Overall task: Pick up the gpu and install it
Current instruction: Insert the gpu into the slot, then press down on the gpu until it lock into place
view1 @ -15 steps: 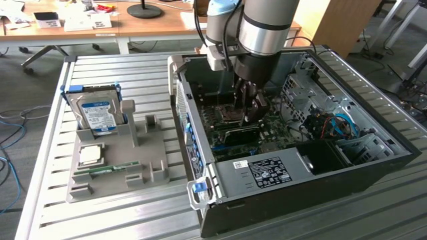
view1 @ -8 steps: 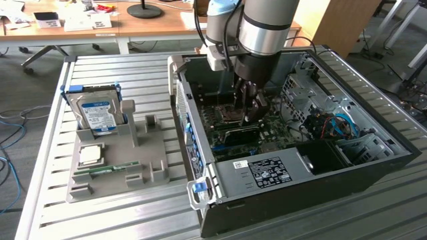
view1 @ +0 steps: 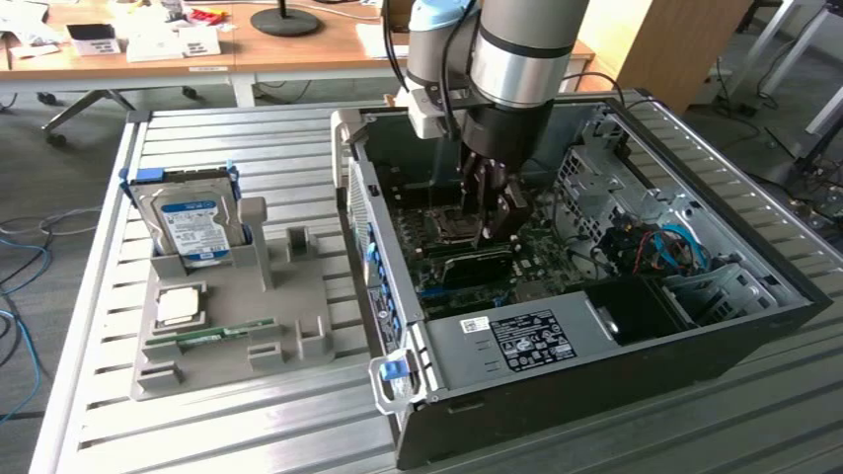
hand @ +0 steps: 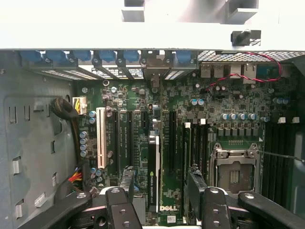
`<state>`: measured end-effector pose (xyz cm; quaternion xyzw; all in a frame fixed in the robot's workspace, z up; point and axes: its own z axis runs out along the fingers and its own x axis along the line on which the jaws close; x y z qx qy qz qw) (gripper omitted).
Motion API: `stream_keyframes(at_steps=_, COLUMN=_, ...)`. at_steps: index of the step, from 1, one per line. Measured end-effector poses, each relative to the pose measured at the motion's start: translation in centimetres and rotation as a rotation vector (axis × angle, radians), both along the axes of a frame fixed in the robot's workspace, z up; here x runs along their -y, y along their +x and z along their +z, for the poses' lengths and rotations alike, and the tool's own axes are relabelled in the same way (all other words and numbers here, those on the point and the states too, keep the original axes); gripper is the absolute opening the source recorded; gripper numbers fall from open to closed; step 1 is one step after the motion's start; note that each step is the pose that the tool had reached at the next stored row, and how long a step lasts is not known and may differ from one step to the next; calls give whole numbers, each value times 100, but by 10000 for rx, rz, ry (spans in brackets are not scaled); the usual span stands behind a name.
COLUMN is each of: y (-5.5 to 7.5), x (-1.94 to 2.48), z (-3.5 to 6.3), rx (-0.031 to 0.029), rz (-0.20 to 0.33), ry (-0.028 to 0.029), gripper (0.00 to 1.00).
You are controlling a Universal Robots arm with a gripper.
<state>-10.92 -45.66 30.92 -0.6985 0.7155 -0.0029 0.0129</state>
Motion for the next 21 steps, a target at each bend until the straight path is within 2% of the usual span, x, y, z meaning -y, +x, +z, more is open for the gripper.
stream_keyframes(at_steps=15, y=0, x=-1, z=0, rx=0, rz=-1, ry=0, gripper=56)
stream_keyframes(at_steps=16, y=-1, x=-1, z=0, rx=0, rz=-1, ry=-1, gripper=50)
stream_keyframes(at_steps=17, y=-1, x=-1, z=0, rx=0, rz=-1, ry=0, gripper=50)
stream_keyframes(at_steps=19, y=0, x=-1, z=0, rx=0, rz=-1, ry=0, gripper=38)
stream_keyframes(at_steps=20, y=0, x=-1, z=0, rx=0, rz=-1, ry=-1, gripper=38)
stream_keyframes(at_steps=21, y=0, x=-1, z=0, rx=0, rz=-1, ry=0, gripper=32)
